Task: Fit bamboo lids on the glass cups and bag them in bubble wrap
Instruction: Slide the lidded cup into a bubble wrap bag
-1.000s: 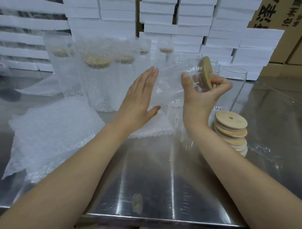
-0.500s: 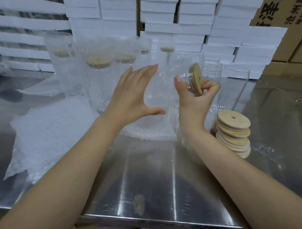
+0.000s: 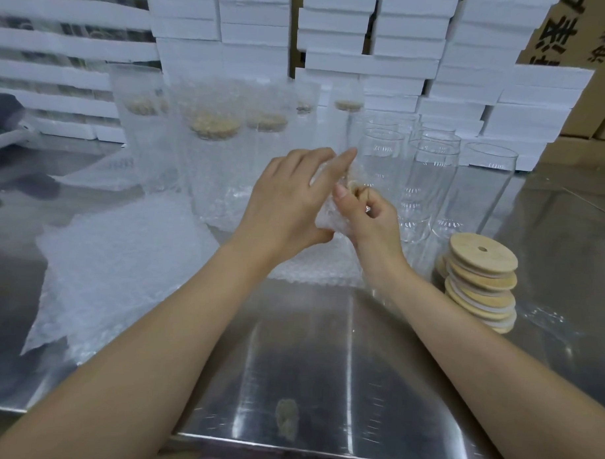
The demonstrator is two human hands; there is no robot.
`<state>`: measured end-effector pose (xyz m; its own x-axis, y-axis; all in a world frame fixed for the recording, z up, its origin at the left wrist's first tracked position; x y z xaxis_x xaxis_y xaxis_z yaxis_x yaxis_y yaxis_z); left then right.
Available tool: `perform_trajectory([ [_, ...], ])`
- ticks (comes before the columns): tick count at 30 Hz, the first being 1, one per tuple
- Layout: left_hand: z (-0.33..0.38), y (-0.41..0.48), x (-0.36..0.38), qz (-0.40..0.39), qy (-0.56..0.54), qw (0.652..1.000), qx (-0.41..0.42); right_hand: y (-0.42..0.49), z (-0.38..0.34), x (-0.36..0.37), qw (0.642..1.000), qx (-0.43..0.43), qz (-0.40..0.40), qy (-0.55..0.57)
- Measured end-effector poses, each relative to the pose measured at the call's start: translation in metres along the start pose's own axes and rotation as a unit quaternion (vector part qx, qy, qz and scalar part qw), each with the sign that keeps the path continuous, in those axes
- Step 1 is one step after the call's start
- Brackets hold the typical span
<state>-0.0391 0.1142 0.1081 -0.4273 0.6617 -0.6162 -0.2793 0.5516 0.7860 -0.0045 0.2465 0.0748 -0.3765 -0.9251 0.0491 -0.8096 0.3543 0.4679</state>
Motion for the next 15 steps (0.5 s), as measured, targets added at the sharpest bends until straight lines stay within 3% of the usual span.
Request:
perform_trajectory([
  [4,0.000,0.001,0.000,0.043,0.010,0.999,0.000,0.002,-0.011,-0.002,0.999,-0.038,-0.014,-0.025],
  [8,-0.002,0.005,-0.006,0.124,-0.046,0.991,-0.030,0.003,-0.031,-0.015,0.968,-0.183,-0.089,-0.150],
  [11,-0.001,0.008,-0.011,0.168,-0.078,0.981,-0.057,0.004,-0.041,-0.023,0.891,-0.339,0.002,-0.302],
  [13,-0.001,0.009,-0.014,0.178,-0.101,0.975,-0.091,0.005,-0.048,-0.024,0.845,-0.416,0.098,-0.320],
  [15,-0.002,0.009,-0.015,0.175,-0.153,0.962,-0.142,0.005,-0.051,-0.024,0.831,-0.453,0.161,-0.282],
])
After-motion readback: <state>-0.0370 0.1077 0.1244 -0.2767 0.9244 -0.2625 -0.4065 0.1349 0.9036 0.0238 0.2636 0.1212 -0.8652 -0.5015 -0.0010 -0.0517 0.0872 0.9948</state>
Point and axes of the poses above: each hand's wrist, its own y-axis towards the middle knuckle, its own x-axis out of the palm, z = x × y, the point moved 1 cm from there along y, towards the middle knuckle, and after that the axes turned 7 degrees about -y, right-handed, at the moved point
